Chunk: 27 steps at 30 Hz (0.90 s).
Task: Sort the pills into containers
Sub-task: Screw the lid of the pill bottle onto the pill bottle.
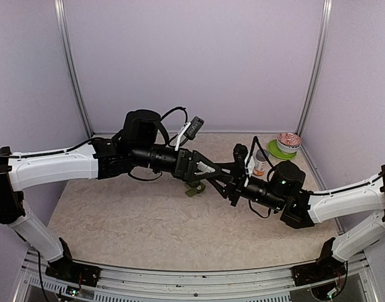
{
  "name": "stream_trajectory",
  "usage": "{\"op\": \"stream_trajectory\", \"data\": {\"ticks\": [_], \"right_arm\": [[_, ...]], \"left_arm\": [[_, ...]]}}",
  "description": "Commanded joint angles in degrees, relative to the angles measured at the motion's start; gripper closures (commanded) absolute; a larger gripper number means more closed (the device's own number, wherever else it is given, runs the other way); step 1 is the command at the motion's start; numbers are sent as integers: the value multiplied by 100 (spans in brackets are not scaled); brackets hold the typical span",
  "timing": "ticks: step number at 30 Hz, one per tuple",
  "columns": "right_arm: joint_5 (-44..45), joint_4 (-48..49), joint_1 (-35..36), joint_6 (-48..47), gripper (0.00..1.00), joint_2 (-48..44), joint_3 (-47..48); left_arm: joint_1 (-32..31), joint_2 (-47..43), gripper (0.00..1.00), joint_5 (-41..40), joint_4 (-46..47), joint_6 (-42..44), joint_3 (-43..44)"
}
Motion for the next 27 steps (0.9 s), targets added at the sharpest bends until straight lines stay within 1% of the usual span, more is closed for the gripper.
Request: {"op": "stream_trajectory", "data": {"ticks": [1, 8, 12, 14, 18, 21, 27], "right_arm": [[156, -298, 146, -125, 73, 234, 227], [33, -342, 240, -161, 73, 445, 360], [71, -78, 240, -202, 73, 268, 193], [98, 55, 240, -285, 73, 128, 66], [45, 104, 245, -563, 73, -127, -100], [-8, 175, 240, -746, 72, -326, -272], [-510, 221, 193, -826, 72, -814, -488]], "left_arm": [[-28, 16, 1, 89, 239, 15, 77], [-28, -57, 1, 36, 241, 42, 81], [2, -185, 1, -280, 54, 137, 55], [64, -252, 1, -282, 14, 142, 7], [227, -452, 1, -76, 38, 104, -141], [347, -564, 1, 273, 63, 144, -208], [515, -623, 6, 1010, 190, 297, -371]]}}
